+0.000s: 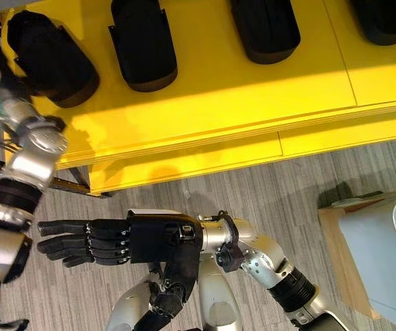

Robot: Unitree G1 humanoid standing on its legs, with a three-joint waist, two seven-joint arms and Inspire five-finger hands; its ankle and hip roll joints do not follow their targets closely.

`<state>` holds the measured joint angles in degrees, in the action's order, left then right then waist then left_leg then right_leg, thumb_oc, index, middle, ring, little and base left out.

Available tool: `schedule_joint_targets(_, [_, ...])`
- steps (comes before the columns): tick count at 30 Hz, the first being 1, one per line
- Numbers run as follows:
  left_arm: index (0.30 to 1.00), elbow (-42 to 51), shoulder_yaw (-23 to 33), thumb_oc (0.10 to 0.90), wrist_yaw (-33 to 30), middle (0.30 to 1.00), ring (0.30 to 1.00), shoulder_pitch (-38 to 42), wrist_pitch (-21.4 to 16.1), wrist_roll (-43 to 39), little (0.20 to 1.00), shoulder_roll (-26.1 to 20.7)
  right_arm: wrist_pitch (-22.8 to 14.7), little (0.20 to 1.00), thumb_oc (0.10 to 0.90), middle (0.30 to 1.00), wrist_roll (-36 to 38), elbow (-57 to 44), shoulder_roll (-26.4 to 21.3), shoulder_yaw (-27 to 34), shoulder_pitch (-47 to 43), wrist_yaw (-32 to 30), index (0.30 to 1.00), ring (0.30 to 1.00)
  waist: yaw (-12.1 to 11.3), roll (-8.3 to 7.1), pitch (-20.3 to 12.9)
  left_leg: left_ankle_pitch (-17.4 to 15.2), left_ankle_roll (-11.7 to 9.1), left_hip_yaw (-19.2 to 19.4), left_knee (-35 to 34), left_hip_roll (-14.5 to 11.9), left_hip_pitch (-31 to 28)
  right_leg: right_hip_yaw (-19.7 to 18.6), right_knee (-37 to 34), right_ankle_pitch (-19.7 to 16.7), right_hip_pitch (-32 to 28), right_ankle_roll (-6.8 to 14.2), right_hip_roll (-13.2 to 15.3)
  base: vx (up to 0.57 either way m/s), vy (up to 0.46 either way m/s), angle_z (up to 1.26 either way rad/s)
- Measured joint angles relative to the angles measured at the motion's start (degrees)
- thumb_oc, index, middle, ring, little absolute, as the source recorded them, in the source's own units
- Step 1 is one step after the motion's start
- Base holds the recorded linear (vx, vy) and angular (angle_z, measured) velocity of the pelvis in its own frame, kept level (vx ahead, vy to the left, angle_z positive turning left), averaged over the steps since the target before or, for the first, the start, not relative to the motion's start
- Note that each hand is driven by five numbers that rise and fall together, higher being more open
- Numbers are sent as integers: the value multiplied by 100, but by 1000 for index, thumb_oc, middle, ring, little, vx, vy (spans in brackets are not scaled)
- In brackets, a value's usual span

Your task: Move parts from the plastic box to the shelf.

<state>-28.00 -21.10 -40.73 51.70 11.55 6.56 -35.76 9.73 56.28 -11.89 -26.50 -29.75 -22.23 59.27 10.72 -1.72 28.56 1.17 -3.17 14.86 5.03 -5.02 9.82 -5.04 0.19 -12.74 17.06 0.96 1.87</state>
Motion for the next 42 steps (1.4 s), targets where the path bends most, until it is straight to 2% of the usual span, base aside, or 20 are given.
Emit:
schedule_joint_targets(2, [1000,379,-24,900,537,1000,1000,-174,-49,519,1000,107,21,1000,900,1000,-3,-3,145,-19,-11,-61,1000,1000,2,-2,1,-7,1,1,46,-2,16,-1,0,1,-3,0,8,-51,-36,0])
schedule_joint_targets(3, [1000,386,-24,900,541,1000,1000,-140,-47,565,1000,93,23,1000,900,1000,-2,-11,148,-56,-6,-61,1000,1000,-2,-2,1,-7,1,4,58,-1,17,-1,0,3,-4,1,11,-57,-36,0])
schedule_joint_targets(5, [1000,1057,45,900,866,1000,1000,-328,167,836,1000,52,18,1000,900,1000,-2,-11,145,-61,3,-100,1000,1000,-22,1,2,-8,-1,-20,70,-2,57,28,-40,35,-1,39,23,-9,-7,8])
schedule_joint_targets(6, [1000,1231,-20,900,968,1000,1000,-357,146,1049,1000,52,14,1000,900,1000,-3,-8,145,-75,-6,-157,1000,1000,-32,4,4,-3,-3,-78,71,1,81,67,-40,35,3,38,26,-7,-12,18])
schedule_joint_targets(8, [1000,1308,-167,900,1261,1000,1000,-298,100,1246,1000,45,0,1000,900,1000,-4,-6,147,-124,-13,-225,1000,1000,-127,18,8,7,-4,-104,67,2,87,94,-41,40,2,33,32,-20,-47,9])
schedule_joint_targets(11, [1000,1805,-155,900,1528,1000,1000,-693,185,1598,1000,-164,-126,1000,900,1000,-5,-8,135,-141,-16,-322,1000,1000,-264,34,13,18,-8,-118,60,-2,104,125,-59,2,2,-18,33,-5,-27,2])
schedule_joint_targets(18, [1000,1855,-146,900,1588,1000,1000,-845,232,1973,1000,-183,-173,1000,900,1000,-4,-8,139,-138,-42,-516,1000,1000,-468,96,48,17,-5,-129,52,16,106,143,-47,0,1,-20,52,-1,2,1])
schedule_joint_targets(20, [1000,1850,-151,900,1650,1000,1000,-854,271,1974,1000,-211,-174,1000,900,1000,-3,-8,139,-143,-45,-518,1000,1000,-474,96,48,18,-5,-135,52,17,106,152,-41,3,0,-16,56,0,0,0])
schedule_joint_targets(24, [1000,1836,-150,900,1633,1000,1000,-863,600,1954,1000,-210,-173,1000,900,1000,-3,-8,139,-143,-46,-582,1000,1000,-455,97,48,19,-4,-132,55,16,104,149,-40,5,0,-14,55,0,0,0])
schedule_joint_targets(31, [1000,1282,-153,900,1612,1000,1000,-930,841,1798,1000,-149,-190,1000,900,1000,-3,-11,130,-149,-42,-764,1000,1000,-438,98,48,19,-4,-129,62,15,100,145,-28,3,0,-15,50,0,0,0])
schedule_joint_targets(33, [1000,1290,-168,900,1637,1000,1000,-942,912,1803,1000,-147,-580,1000,900,1000,-52,0,129,-168,-19,-1576,1000,1000,-420,97,48,19,-3,-131,65,18,98,145,-16,5,0,-12,53,16,41,1])
schedule_joint_targets(35, [1000,1290,-169,900,1640,1000,1000,-951,1015,1801,1000,-146,-1109,1000,900,1000,-452,102,91,-81,-35,-2432,1000,1000,-337,97,48,19,0,-131,64,29,97,141,-15,42,-1,37,63,11,80,1])
schedule_joint_targets(36, [1000,1297,-174,900,1640,1000,1000,-949,1071,1803,1000,-145,-1271,1000,900,1000,-567,192,95,-30,-56,-2667,1000,1000,-309,97,48,21,4,-128,65,33,96,135,-13,44,0,39,67,18,144,0])
schedule_joint_targets(37, [1000,1306,-174,900,1639,1000,1000,-948,1174,1805,1000,-139,-1522,1000,900,1000,-690,329,102,137,-44,-3017,1000,1000,-260,97,48,21,12,-119,66,45,90,118,-7,46,4,43,63,26,171,-6])
schedule_joint_targets(38, [1000,1345,-162,900,1621,1000,1000,-949,1341,1807,1000,-140,-1833,1000,900,1000,-849,306,126,604,127,-3415,1000,1000,-164,99,47,13,25,-90,65,60,89,84,-4,54,21,52,86,33,186,-8])
schedule_joint_targets(42, [1000,1354,-116,900,1550,1000,1000,-967,1608,1840,1000,-139,-2051,1000,900,1000,-1563,58,67,914,117,-4211,1000,1000,11,166,53,5,50,55,22,94,19,-48,10,71,48,45,102,39,161,-17])
